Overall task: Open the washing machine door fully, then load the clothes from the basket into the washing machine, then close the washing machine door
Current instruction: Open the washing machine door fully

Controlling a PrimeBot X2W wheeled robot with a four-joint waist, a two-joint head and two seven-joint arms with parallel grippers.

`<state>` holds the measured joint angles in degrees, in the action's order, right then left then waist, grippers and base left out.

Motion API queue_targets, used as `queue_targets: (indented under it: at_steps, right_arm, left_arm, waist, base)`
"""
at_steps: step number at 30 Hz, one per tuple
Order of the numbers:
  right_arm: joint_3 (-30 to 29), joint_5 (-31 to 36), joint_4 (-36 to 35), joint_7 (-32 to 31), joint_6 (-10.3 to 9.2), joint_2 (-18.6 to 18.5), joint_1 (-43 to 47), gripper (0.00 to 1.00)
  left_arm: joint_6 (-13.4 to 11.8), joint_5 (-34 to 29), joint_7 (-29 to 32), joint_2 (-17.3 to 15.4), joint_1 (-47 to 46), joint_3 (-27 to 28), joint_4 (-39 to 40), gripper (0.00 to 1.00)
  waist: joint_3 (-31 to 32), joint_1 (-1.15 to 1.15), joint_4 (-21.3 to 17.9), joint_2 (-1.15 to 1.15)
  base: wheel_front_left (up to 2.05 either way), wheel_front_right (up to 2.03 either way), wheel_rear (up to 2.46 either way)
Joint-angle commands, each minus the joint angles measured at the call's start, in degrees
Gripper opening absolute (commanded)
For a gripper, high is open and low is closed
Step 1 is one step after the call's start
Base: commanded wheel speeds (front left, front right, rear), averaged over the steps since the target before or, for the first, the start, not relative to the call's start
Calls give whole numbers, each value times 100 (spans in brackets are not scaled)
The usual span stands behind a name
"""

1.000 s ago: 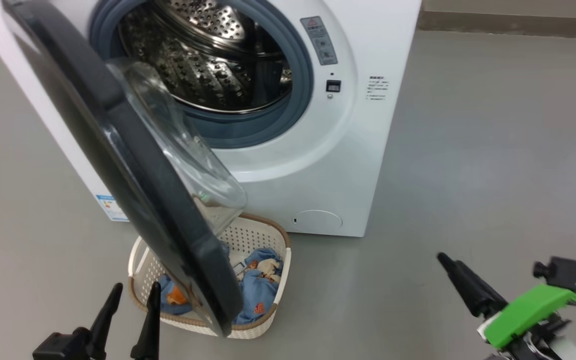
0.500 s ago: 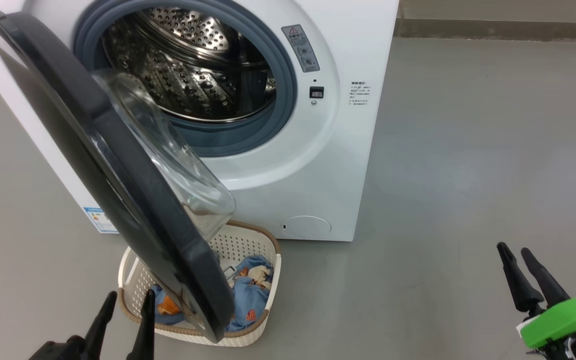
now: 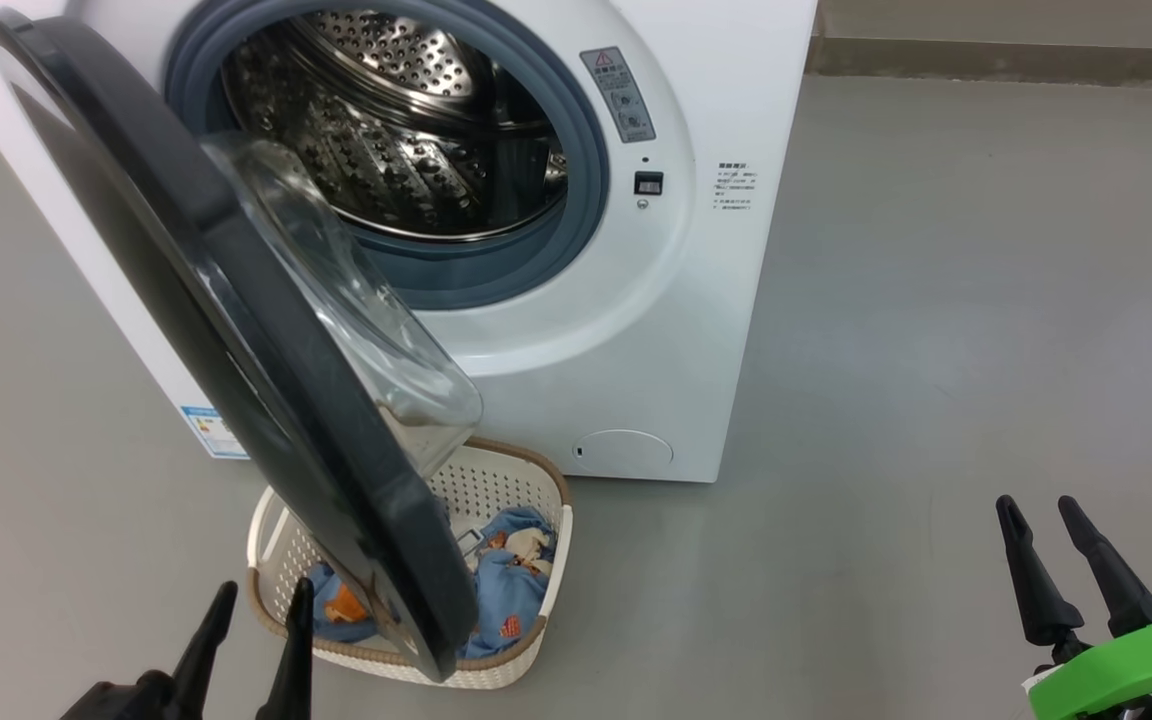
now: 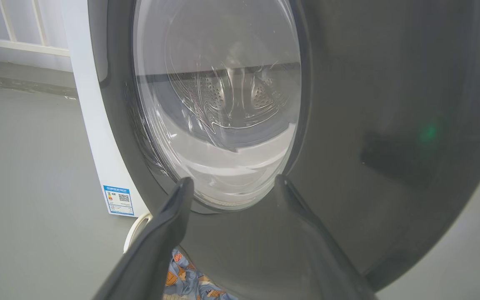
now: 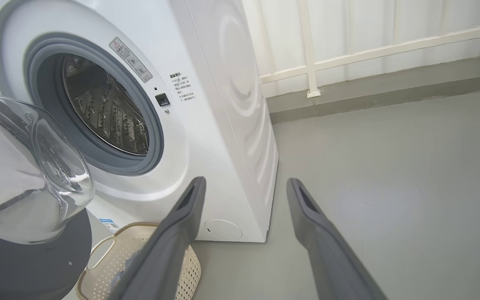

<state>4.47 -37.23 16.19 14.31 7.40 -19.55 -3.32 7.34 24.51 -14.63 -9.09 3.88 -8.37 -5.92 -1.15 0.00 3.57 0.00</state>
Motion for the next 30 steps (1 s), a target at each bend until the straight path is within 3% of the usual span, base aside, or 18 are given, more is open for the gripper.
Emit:
queue_targets:
  at_steps: [1, 20, 21, 22, 23, 24, 30]
  right_arm:
    - [40, 159, -169, 68, 9, -96, 11, 100]
    - [-112, 903, 9, 69, 9, 133, 218, 100]
    - [-121, 910, 8, 69, 9, 145, 219, 100]
    - [-130, 916, 5, 69, 9, 156, 221, 100]
    - [-135, 926, 1, 69, 9, 164, 225, 100]
    - [-140, 937, -4, 69, 9, 170, 230, 100]
    - [-157, 973, -48, 69, 9, 181, 250, 100]
  left_arm:
    - [14, -63, -37, -72, -136, 195, 161, 100]
    - [14, -83, -37, 36, -308, 231, 102, 100]
    - [14, -97, -37, 38, -320, 238, 103, 96]
    - [14, -115, -37, 39, -335, 249, 113, 47]
    - [14, -136, -37, 48, -352, 278, 143, 15]
    - [14, -136, -37, 82, -367, 334, 199, 0]
    - [14, -182, -37, 343, -470, 1007, 1097, 0]
  waist:
    - [-16, 0, 14, 0]
    - [-209, 0, 92, 0]
    - [-209, 0, 90, 0]
    - [-205, 0, 90, 0]
    - [-198, 0, 91, 0]
    - [-188, 0, 95, 0]
    - [-123, 0, 123, 0]
  base:
    - [0, 0, 0]
    - [0, 0, 0]
    - [0, 0, 0]
    - [0, 0, 0]
    - [0, 0, 0]
    - [0, 0, 0]
    - [0, 0, 0]
